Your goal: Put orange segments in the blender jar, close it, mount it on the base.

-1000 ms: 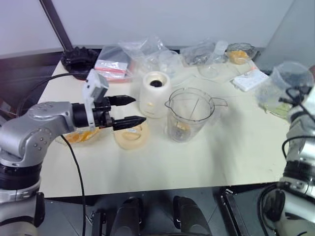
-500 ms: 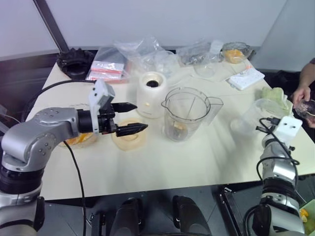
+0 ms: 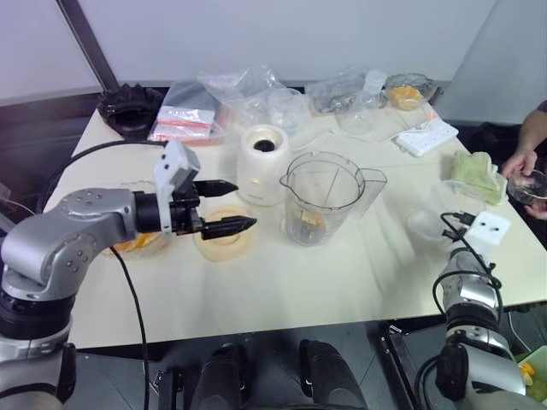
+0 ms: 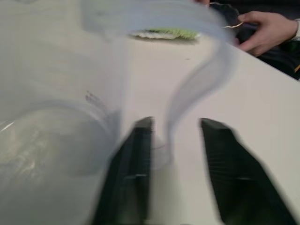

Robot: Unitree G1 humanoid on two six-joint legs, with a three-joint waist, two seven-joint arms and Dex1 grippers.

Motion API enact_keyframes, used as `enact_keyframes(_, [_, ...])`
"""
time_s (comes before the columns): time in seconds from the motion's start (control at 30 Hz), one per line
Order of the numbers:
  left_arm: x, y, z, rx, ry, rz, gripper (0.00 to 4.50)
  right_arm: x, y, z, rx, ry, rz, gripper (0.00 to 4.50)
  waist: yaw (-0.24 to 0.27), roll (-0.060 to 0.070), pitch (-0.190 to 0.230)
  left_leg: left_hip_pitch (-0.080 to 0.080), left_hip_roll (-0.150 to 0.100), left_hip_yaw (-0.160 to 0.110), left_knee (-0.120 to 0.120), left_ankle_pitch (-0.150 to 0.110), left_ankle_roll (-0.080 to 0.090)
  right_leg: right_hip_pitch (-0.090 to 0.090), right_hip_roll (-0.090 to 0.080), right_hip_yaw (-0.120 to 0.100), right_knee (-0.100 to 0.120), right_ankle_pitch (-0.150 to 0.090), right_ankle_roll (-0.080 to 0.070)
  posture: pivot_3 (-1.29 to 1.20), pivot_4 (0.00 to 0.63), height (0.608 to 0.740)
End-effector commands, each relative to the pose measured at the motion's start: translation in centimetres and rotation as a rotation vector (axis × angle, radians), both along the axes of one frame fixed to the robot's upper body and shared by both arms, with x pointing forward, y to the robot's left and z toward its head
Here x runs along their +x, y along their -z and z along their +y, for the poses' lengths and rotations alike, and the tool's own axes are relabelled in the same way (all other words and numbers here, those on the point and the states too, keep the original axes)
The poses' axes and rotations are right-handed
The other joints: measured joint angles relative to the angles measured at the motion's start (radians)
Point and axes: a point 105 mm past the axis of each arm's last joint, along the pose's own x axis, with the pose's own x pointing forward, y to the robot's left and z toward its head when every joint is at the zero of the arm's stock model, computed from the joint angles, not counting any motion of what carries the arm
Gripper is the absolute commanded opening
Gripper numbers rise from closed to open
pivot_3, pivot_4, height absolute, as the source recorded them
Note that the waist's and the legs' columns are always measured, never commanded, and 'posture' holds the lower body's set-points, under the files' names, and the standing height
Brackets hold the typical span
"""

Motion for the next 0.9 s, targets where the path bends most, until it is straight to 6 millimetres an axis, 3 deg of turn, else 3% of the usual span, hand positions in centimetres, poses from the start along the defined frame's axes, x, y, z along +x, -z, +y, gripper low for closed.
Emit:
enact_keyframes(0.03, [-0.3, -0.8, 0.0, -0.002, 0.009, -0.032, 4.50, -0.3, 0.4, -0.1, -0.009, -0.006, 0.018, 3.49, -0.002, 0.000, 0.000, 0.000, 0.000, 0.000, 0.000, 0.000, 0.000, 0.000, 0.000, 0.000, 0.000, 0.000, 0.000, 0.00, 0.150, 0.740])
enact_keyframes(0.1, [-0.3, -0.8, 0.0, -0.002, 0.011, -0.031, 4.50, -0.4, 0.4, -0.1, -0.020, -0.015, 0.026, 4.44, -0.005, -0.001, -0.001, 0.001, 0.000, 0.000, 0.000, 0.000, 0.000, 0.000, 0.000, 0.000, 0.000, 0.000, 0.000, 0.00, 0.150, 0.740])
enact_keyframes(0.3, [-0.1, -0.7, 0.0, -0.003, 0.011, -0.026, 4.50, -1.0, 0.0, 0.4, -0.100, -0.075, 0.043, 4.44, -0.007, -0.002, -0.001, 0.002, 0.000, -0.002, 0.000, 0.000, 0.000, 0.001, 0.000, 0.000, 0.000, 0.000, 0.000, 0.00, 0.150, 0.740])
enact_keyframes(0.73, [0.1, -0.1, 0.1, 0.001, 0.005, -0.013, 4.50, -3.4, -3.3, 2.3, -0.255, -0.193, 0.000, 4.44, 0.004, -0.001, -0.001, 0.001, 0.001, -0.002, 0.000, 0.000, 0.000, 0.000, -0.001, 0.000, -0.001, 0.000, 0.000, 0.00, 0.150, 0.740])
enact_keyframes(0.9, [2.1, 0.8, 2.0, 0.077, -0.056, -0.020, 4.50, -5.8, -5.4, 4.3, -0.266, -0.275, -0.046, 4.44, 0.008, -0.001, -0.001, 0.000, 0.001, -0.002, -0.002, 0.000, -0.001, -0.001, -0.001, 0.000, -0.002, 0.000, 0.000, 0.00, 0.150, 0.740])
